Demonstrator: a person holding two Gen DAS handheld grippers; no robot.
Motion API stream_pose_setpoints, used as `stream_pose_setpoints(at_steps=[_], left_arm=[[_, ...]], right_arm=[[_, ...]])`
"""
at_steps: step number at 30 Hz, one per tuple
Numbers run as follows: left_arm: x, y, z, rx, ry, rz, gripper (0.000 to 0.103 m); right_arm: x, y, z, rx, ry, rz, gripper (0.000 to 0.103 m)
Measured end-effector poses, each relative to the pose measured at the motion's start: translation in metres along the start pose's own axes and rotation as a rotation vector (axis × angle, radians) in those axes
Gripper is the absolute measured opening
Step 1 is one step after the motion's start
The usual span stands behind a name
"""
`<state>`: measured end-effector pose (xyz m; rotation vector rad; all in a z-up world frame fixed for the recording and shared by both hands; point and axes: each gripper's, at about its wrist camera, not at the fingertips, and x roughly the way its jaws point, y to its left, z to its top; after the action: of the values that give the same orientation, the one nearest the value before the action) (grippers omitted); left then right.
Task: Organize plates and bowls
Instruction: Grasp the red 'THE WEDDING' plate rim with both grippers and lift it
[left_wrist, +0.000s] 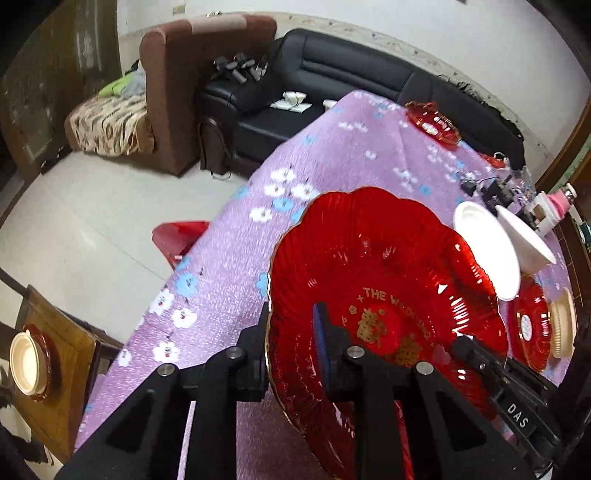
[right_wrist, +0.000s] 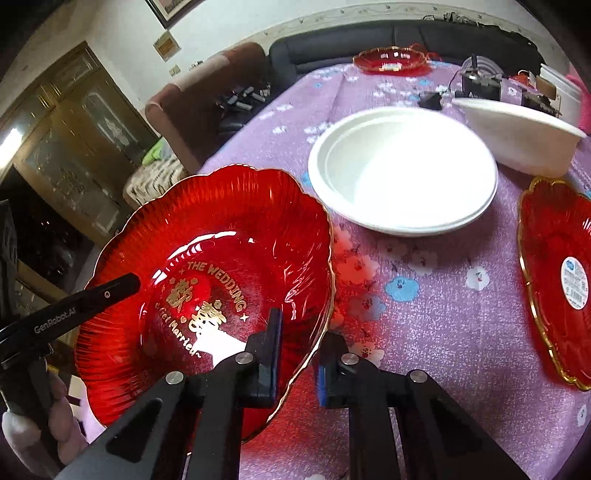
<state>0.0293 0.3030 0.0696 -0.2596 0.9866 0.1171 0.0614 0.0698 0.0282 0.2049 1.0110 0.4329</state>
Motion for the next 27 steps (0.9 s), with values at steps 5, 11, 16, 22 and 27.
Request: stream_pose_setpoints(at_steps=[5, 11, 16, 22, 27], left_arm=[[-0.021, -0.009, -0.006, 0.039, -0.064, 0.018, 0.02], [-0.015, -0.014, -0.025, 0.035, -0.049, 0.032, 0.02], [0.005, -0.009, -0.039, -0.002, 0.009, 0.027, 0.02], [0.015, -0.003, -0.047, -0.018, 0.015, 0.055, 0.02], [0.013, 0.004, -0.05, -0.056, 0.025, 0.031, 0.032]], right_arm=[[-0.025, 0.009, -0.002, -0.024, -0.057, 0.007, 0.016], [-0.035, 0.007, -0.014, -0.041, -0.055, -0.012, 0.016], [-0.025, -0.004, -0.03, -0.016, -0.012, -0.019, 0.017], [-0.017, -0.002, -0.037, -0.02, 0.004, -0.033, 0.017], [-0.014, -0.003, -0.037, -0.01, 0.007, -0.02, 0.019]])
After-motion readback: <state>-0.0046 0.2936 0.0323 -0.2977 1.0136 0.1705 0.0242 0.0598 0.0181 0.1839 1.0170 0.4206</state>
